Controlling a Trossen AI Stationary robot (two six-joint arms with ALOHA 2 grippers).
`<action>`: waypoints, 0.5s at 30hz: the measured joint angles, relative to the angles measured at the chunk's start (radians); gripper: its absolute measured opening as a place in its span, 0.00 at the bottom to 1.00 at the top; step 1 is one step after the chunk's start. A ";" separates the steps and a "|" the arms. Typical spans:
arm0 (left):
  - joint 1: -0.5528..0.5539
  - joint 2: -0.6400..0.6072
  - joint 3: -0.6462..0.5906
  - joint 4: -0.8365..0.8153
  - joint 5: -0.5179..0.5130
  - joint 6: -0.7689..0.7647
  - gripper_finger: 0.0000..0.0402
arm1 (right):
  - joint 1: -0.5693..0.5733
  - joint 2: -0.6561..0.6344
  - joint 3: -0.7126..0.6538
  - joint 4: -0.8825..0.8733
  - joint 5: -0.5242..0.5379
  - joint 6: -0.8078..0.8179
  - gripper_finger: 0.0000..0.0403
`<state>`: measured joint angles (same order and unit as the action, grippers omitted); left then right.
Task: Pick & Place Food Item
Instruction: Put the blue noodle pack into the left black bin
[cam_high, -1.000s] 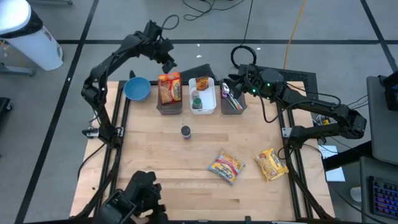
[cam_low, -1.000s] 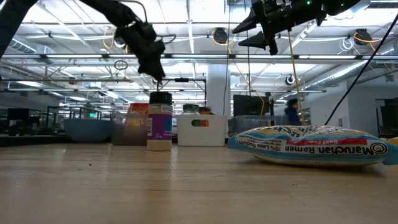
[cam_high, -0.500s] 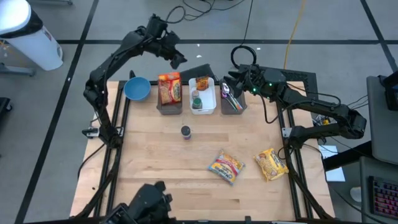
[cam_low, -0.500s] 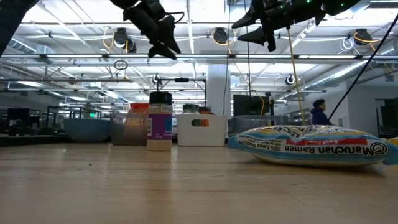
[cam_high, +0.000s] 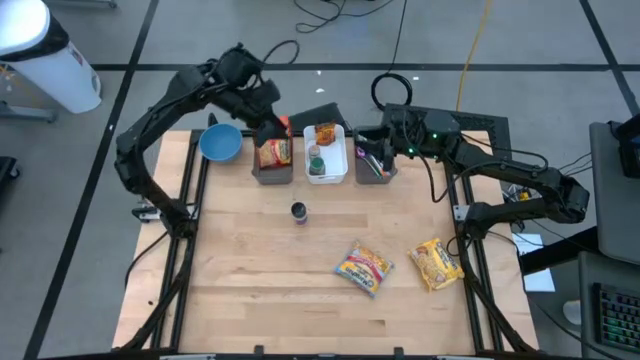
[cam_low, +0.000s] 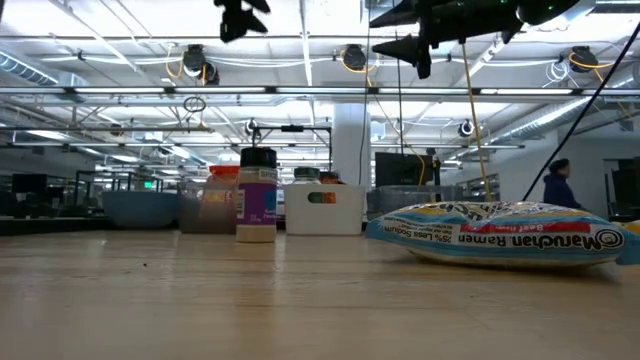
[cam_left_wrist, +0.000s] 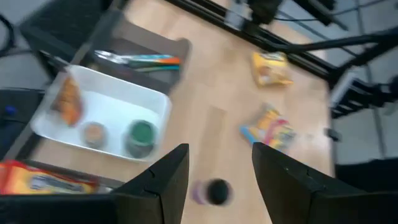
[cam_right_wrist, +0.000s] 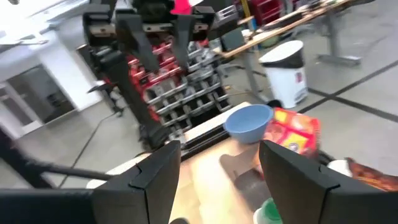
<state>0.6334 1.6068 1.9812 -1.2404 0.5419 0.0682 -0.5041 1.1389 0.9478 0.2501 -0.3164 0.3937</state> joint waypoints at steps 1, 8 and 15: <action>-0.023 -0.014 0.000 -0.011 0.000 -0.020 0.46 | 0.000 0.000 0.000 0.000 -0.011 -0.007 0.53; -0.224 -0.071 0.000 -0.029 -0.015 -0.140 0.46 | 0.000 0.000 0.000 -0.016 -0.055 -0.021 0.53; -0.419 -0.071 -0.059 0.004 -0.049 -0.162 0.46 | 0.010 0.000 0.000 -0.056 -0.053 -0.015 0.53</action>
<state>0.2149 1.5356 1.9222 -1.2359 0.4928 -0.0934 -0.4938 1.1389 0.9478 0.1944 -0.3693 0.3786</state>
